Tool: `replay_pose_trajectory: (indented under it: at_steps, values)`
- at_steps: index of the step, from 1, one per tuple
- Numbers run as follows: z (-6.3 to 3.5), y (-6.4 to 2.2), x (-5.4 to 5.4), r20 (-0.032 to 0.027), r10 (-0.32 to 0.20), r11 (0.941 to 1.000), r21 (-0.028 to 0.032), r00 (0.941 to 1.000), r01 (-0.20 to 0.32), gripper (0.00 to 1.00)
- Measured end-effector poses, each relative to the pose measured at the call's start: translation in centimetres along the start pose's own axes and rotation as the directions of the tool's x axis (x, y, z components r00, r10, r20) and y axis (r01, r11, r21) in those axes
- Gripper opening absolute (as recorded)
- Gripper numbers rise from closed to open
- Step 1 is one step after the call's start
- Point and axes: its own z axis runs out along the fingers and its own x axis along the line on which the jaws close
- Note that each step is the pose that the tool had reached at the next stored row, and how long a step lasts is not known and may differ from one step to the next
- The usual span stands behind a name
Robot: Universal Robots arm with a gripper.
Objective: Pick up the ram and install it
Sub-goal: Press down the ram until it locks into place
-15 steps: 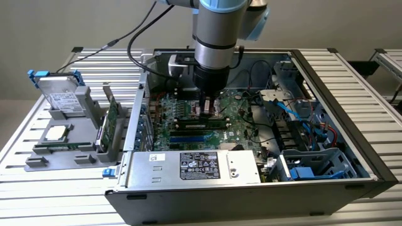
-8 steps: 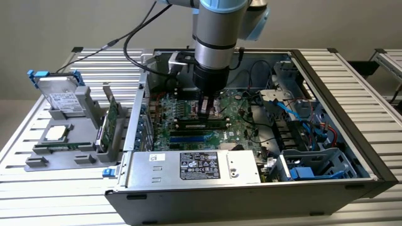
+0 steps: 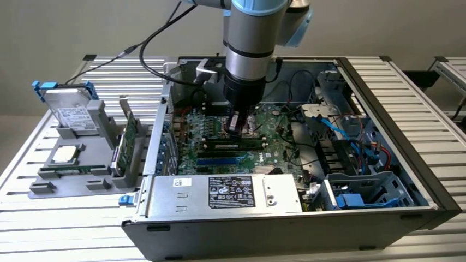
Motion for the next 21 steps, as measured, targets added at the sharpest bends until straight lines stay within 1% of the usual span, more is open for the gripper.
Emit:
replay_pose_trajectory:
  at_steps: [2, 5, 8, 11, 14, 16, 19, 21]
  values:
    - [0.0, 0.0, 0.0, 0.0018, 0.027, 0.9996, -0.0009, 0.9996, -0.027, 0.1]
    - [0.0, 0.0, 0.0, 0.0045, 0.07, 0.9975, -0.0024, 0.9975, -0.07, 0.1]
    - [0.0, 0.0, 0.0, 0.0074, 0.111, 0.9938, -0.0042, 0.9938, -0.111, 0.1]
    - [0.0, 0.0, 0.0, 0.0103, 0.152, 0.9883, -0.0061, 0.9883, -0.152, 0.1]
    - [0.0, 0.0, 0.0, 0.0131, 0.193, 0.9812, -0.0081, 0.9811, -0.193, 0.1]
    - [0.0, 0.0, 0.0, 0.0147, 0.22, 0.9754, -0.0095, 0.9753, -0.22, 0.1]
    - [0.0, 0.0, 0.0, 0.0173, 0.26, 0.9655, -0.0115, 0.9653, -0.26, 0.1]
    - [0.0, 0.0, 0.0, 0.0188, 0.288, 0.9576, -0.013, 0.9575, -0.288, 0.1]
